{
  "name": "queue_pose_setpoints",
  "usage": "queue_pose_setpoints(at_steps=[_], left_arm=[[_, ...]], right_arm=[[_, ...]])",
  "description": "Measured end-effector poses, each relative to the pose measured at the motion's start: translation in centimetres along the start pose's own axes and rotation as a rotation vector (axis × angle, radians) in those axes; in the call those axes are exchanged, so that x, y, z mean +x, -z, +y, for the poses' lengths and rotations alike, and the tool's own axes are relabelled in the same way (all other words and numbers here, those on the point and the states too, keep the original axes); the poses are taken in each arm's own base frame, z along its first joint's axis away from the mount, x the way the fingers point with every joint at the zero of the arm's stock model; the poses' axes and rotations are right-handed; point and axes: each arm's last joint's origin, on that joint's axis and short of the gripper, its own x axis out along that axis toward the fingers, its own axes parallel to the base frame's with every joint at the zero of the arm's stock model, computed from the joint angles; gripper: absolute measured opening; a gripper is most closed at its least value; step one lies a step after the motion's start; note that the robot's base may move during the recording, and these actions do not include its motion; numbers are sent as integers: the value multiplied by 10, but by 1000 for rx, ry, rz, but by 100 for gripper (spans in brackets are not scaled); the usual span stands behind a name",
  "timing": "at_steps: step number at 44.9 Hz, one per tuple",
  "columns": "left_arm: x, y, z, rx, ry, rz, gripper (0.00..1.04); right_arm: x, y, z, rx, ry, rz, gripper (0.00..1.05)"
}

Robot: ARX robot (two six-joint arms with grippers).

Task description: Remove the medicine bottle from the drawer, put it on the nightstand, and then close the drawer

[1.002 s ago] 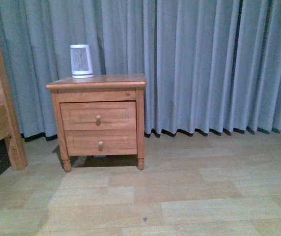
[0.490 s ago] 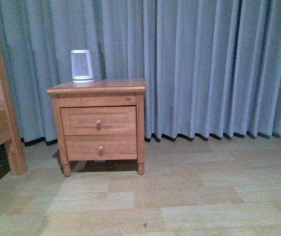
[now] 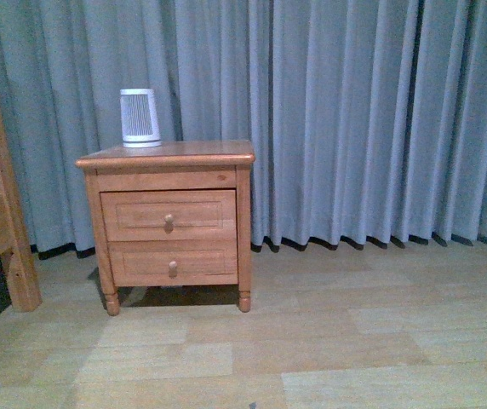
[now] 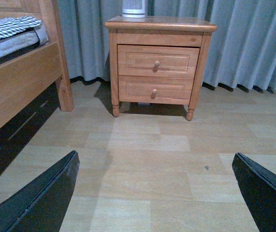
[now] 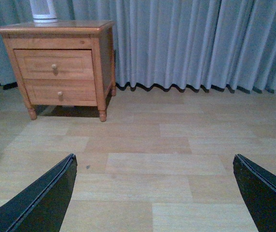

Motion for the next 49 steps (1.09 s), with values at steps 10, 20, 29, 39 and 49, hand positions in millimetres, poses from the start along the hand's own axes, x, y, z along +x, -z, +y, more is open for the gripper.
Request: queue_pose_setpoints(at_steps=[10, 20, 29, 39, 49], left_arm=[[0, 0, 0, 0, 0, 0, 98], [0, 0, 0, 0, -1, 0, 98], [0, 0, 0, 0, 0, 0, 98], [0, 0, 0, 0, 0, 0, 98], [0, 0, 0, 0, 0, 0, 98]], right_arm=[[0, 0, 0, 0, 0, 0, 98], [0, 0, 0, 0, 0, 0, 98], [0, 0, 0, 0, 0, 0, 98], [0, 0, 0, 0, 0, 0, 98], [0, 0, 0, 0, 0, 0, 98]])
